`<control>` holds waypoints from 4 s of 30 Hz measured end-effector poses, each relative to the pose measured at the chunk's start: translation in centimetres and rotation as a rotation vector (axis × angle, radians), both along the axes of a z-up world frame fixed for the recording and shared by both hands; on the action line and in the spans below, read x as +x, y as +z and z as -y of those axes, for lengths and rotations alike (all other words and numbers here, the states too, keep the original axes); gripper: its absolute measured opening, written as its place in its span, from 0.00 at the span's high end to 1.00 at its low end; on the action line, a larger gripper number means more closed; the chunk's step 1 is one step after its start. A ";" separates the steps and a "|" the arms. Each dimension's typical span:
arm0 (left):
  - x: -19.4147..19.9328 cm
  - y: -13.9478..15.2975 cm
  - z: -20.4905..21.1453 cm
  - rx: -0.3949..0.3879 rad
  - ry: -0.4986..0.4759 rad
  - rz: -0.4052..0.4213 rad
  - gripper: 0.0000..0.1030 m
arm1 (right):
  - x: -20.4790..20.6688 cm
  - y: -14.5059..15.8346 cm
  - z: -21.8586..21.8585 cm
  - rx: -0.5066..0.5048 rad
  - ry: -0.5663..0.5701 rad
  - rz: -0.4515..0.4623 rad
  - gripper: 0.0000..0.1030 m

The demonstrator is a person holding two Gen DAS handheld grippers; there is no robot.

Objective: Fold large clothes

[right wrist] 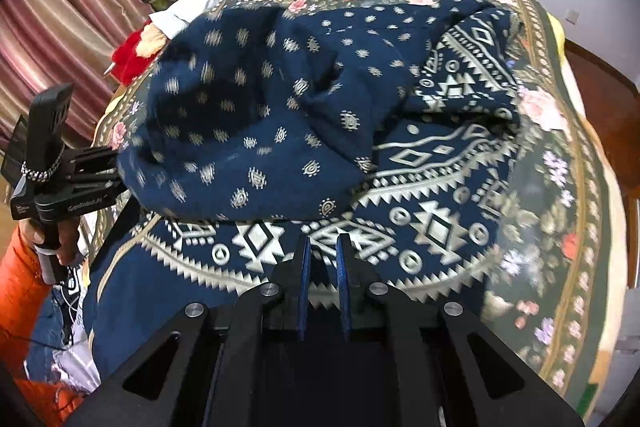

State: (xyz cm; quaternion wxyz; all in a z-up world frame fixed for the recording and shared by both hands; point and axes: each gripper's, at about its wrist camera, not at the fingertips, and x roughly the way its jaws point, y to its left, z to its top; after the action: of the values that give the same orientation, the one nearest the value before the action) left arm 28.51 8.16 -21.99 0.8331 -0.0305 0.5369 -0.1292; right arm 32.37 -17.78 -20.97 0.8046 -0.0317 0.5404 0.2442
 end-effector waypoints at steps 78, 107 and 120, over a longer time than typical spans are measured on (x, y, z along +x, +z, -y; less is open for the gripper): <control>-14.9 -4.7 -8.1 -0.195 0.367 -0.176 0.26 | -15.4 1.6 5.7 0.121 -0.267 0.067 0.27; -10.0 8.2 -4.9 -0.241 0.224 0.226 0.93 | -9.1 7.1 1.9 0.237 -0.134 0.229 0.90; 2.4 9.6 -9.7 -0.141 0.471 0.300 0.93 | 5.0 8.5 3.0 0.194 -0.293 0.312 0.90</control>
State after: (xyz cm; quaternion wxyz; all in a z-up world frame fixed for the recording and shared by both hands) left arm 30.92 17.89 -12.41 0.9061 -0.1926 0.3756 0.0279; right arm 37.39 -20.78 -12.52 0.9045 0.0872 0.3823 0.1678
